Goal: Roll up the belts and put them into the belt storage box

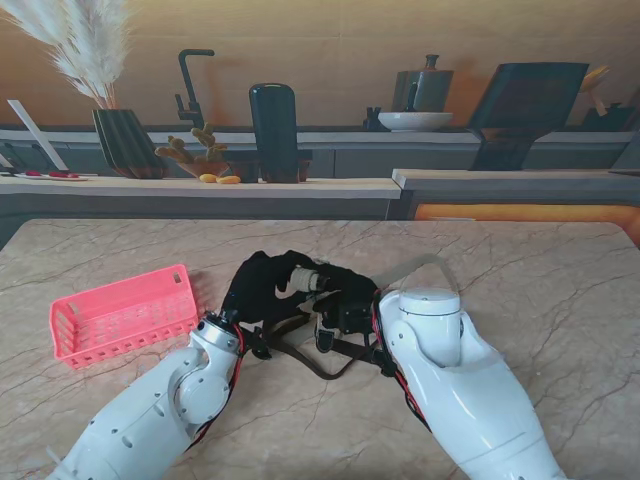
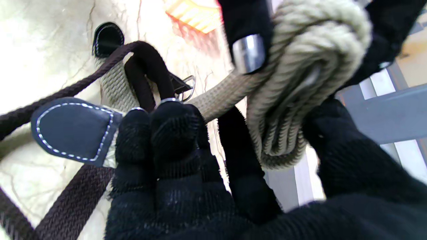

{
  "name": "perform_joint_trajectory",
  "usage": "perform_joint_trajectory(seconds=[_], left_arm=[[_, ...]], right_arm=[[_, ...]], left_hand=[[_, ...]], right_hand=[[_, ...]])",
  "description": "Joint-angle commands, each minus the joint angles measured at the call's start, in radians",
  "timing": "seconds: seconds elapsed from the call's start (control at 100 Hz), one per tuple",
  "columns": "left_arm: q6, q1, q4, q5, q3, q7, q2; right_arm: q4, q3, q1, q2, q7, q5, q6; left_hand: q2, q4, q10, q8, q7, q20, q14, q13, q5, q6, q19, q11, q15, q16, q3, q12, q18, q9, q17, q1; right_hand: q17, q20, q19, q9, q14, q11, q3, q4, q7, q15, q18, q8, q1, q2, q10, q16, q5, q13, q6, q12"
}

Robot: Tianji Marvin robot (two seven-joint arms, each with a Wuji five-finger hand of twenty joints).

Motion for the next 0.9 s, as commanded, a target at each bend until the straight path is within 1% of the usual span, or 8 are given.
perform_joint_trajectory(seconds=[0.0,0.14,0.24,0.4,0.54,0.68,0.76,0.89], left_arm=[[0.007,0.010,-0.025,-0.017,-0.011,-0.002,-0.013],[0.018,0.033,-0.053,-0.080,-0.033,-0.046,-0.020],[0.030,0.046,-0.071,-0.114,-0.047,-0.081,-0.020],[0.050,0.063,-0.094,-0.155,-0.064,-0.112,-0.022],[0.064,0.082,-0.120,-0.193,-0.084,-0.129,-0.025],[0.094,0.099,-0.151,-0.227,-0.101,-0.150,-0.027],[0.110,0.105,-0.164,-0.256,-0.106,-0.168,-0.028],[0.133,0.114,-0.190,-0.297,-0.112,-0.204,-0.028]], right_arm=[[0.007,-0.002,-0.011,0.006,-0.001,0.002,0.010],[0.008,0.006,-0.014,0.022,0.047,-0.046,0.020],[0.007,0.004,-0.019,0.045,0.096,-0.111,0.007],[-0.007,-0.008,-0.042,0.095,0.174,-0.257,-0.087],[-0.014,-0.029,-0.078,0.140,0.202,-0.455,-0.296],[0.011,-0.045,-0.107,0.174,0.180,-0.697,-0.585],[0.034,-0.048,-0.114,0.189,0.147,-0.839,-0.726],[0.077,-0.050,-0.107,0.208,0.091,-1.040,-0.907]], left_hand=[[0.127,0.086,0.021,0.114,0.239,0.022,-0.008,-0.005,0.073,-0.034,0.039,0.041,0.031,0.012,0.145,0.022,0.001,-0.024,-0.014,0.018],[0.119,0.098,0.023,0.129,0.236,0.023,-0.005,-0.003,0.078,-0.041,0.039,0.041,0.033,0.012,0.165,0.030,0.001,-0.021,-0.013,0.008],[0.108,0.103,0.027,0.134,0.233,0.024,-0.004,0.003,0.087,-0.039,0.040,0.040,0.034,0.013,0.173,0.034,0.002,-0.012,-0.008,0.006],[0.095,0.107,0.031,0.140,0.217,0.024,-0.009,0.028,0.105,-0.035,0.048,0.030,0.034,0.011,0.180,0.038,0.004,0.011,0.014,-0.003],[0.085,0.112,0.037,0.142,0.208,0.024,-0.009,0.049,0.120,-0.025,0.057,0.028,0.035,0.008,0.187,0.036,0.004,0.029,0.031,-0.009],[0.075,0.111,0.048,0.141,0.198,0.026,-0.003,0.067,0.133,-0.007,0.069,0.025,0.036,0.003,0.193,0.031,0.013,0.044,0.043,-0.007],[0.074,0.109,0.052,0.141,0.194,0.027,0.002,0.068,0.136,0.002,0.072,0.024,0.036,0.002,0.192,0.031,0.016,0.047,0.041,-0.004],[0.068,0.108,0.058,0.142,0.187,0.027,0.010,0.071,0.144,0.009,0.076,0.021,0.037,0.000,0.191,0.030,0.023,0.051,0.041,0.003]], right_hand=[[-0.019,-0.016,-0.014,-0.018,0.022,-0.015,0.121,0.125,-0.075,-0.018,0.025,0.074,0.002,0.009,0.020,-0.010,0.023,-0.020,-0.065,-0.015],[-0.055,-0.015,-0.033,-0.045,0.071,-0.053,0.053,0.122,-0.134,-0.052,0.064,0.074,-0.079,0.038,0.048,-0.018,-0.006,-0.060,-0.031,-0.033],[-0.062,-0.014,-0.038,-0.054,0.092,-0.071,0.019,0.123,-0.165,-0.073,0.080,0.077,-0.100,0.051,0.056,-0.024,-0.027,-0.075,-0.026,-0.042],[-0.080,-0.005,-0.038,-0.035,0.120,-0.080,-0.025,0.132,-0.195,-0.079,0.090,0.103,-0.080,0.054,0.064,-0.022,-0.033,-0.078,-0.038,-0.049],[-0.080,0.000,-0.036,-0.018,0.114,-0.083,-0.016,0.142,-0.196,-0.080,0.075,0.116,-0.049,0.023,0.044,-0.022,-0.031,-0.072,-0.060,-0.051],[-0.102,0.002,-0.088,-0.066,0.053,-0.108,0.136,0.130,-0.151,-0.122,0.023,0.161,-0.050,-0.085,-0.030,-0.020,-0.110,-0.116,-0.164,-0.055],[-0.106,0.002,-0.116,-0.105,0.019,-0.128,0.213,0.118,-0.108,-0.150,0.008,0.156,-0.092,-0.155,-0.061,-0.022,-0.166,-0.137,-0.197,-0.061],[-0.127,-0.008,-0.174,-0.228,-0.032,-0.183,0.145,0.100,-0.091,-0.222,-0.020,0.138,-0.098,-0.199,-0.100,-0.040,-0.285,-0.216,-0.208,-0.083]])
